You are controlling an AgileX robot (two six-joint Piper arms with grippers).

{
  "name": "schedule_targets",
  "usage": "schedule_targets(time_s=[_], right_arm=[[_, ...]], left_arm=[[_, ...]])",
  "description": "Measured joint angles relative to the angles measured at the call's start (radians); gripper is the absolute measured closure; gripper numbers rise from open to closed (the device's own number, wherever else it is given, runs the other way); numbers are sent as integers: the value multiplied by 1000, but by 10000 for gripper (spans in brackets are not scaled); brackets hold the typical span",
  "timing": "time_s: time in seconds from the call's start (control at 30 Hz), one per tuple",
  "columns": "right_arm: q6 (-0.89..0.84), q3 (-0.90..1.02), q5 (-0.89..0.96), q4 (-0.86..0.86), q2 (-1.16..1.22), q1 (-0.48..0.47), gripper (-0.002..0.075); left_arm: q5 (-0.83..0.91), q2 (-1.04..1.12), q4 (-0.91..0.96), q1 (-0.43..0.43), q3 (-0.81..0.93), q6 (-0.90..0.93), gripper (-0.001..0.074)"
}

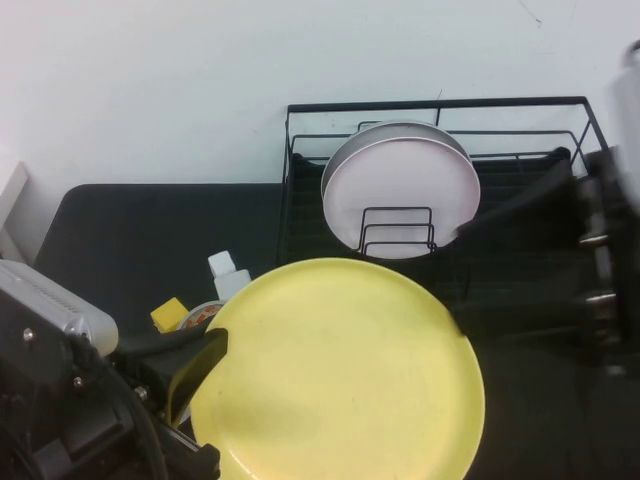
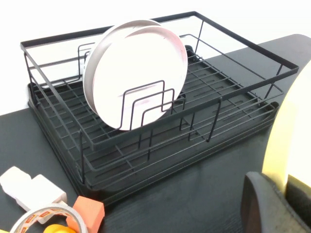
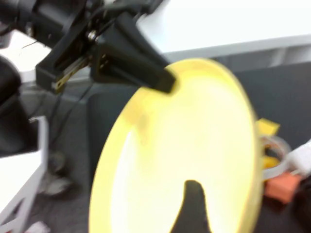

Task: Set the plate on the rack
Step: Hand over the plate

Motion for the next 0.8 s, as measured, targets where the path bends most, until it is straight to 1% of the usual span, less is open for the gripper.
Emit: schedule_targets(time_s=[0.13,0.23,0.3,0.37,0.4,0.47,0.53,0.57,0.7,0.77,0.8], right_arm=[[53,-15,0,-10,104,51,189],[76,-15,0,-18,177,72,190],[82,-17,0,-18,218,79,212],[82,-19,2,-18,250,81,272],[84,-21,2,-18,260,82,324],[84,-21,0,-18,269,82,447],[86,-21,-14,-16,271,83,591],[89,-23,-22,-9,272,84,615],[78,-55,-24,-17,274,86,613],[72,-80,-24,-30,274,86,613],[70,-96,-24,-32,274,86,613]], left_arm=[[-4,0,-2,0,0,0,733],[-6,0,-2,0,0,0,733],[-6,0,-3,0,0,1,733],[-6,0,-4,0,0,1,733],[-8,0,-4,0,0,1,732],[-12,0,-4,0,0,1,731],[-14,0,-4,0,0,1,728],[-14,0,-4,0,0,3,727],[-15,0,-4,0,0,31,711],[-15,-1,-4,0,0,35,668],[-15,-1,-4,0,0,35,629]])
